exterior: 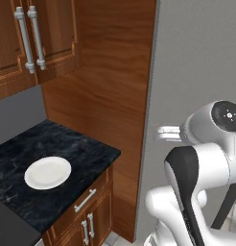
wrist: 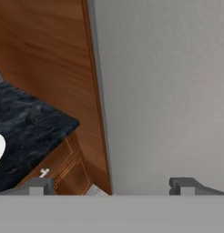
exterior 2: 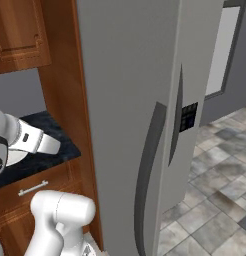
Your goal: Place the steak on the counter behind the older steak on the same shelf of the fridge to maintain FIFO order. Close the fridge door when finished.
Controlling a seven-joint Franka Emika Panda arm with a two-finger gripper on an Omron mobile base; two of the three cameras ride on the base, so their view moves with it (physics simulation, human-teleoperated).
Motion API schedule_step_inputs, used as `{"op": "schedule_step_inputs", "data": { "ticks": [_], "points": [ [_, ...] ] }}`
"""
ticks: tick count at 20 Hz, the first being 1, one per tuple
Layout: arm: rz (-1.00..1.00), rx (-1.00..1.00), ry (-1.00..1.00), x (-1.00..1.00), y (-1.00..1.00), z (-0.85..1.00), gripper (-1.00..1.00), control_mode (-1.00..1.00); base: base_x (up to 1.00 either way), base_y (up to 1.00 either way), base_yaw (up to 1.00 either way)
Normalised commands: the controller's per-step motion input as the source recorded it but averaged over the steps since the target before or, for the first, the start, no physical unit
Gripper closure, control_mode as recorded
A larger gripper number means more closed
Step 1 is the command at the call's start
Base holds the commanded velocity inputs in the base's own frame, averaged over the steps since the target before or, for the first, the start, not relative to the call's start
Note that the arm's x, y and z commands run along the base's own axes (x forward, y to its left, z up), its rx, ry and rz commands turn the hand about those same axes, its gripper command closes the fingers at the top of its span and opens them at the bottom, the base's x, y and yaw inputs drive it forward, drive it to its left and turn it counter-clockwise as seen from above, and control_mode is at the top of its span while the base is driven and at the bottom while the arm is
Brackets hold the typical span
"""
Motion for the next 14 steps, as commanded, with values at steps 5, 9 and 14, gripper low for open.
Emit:
{"op": "schedule_step_inputs", "data": {
  "ticks": [5, 9, 14],
  "points": [
    [0.00, 0.00, 0.00, 0.00, 0.00, 0.00, -1.00, 1.00, 0.08, -0.01, 0.00],
    [-0.04, 0.01, 0.00, -0.01, -0.23, 0.00, -1.00, -1.00, 0.00, -0.09, -0.01],
    [-0.16, 0.04, -0.01, 0.02, -0.85, 0.00, -1.00, -1.00, 0.00, 0.00, 0.00]
  ]
}}
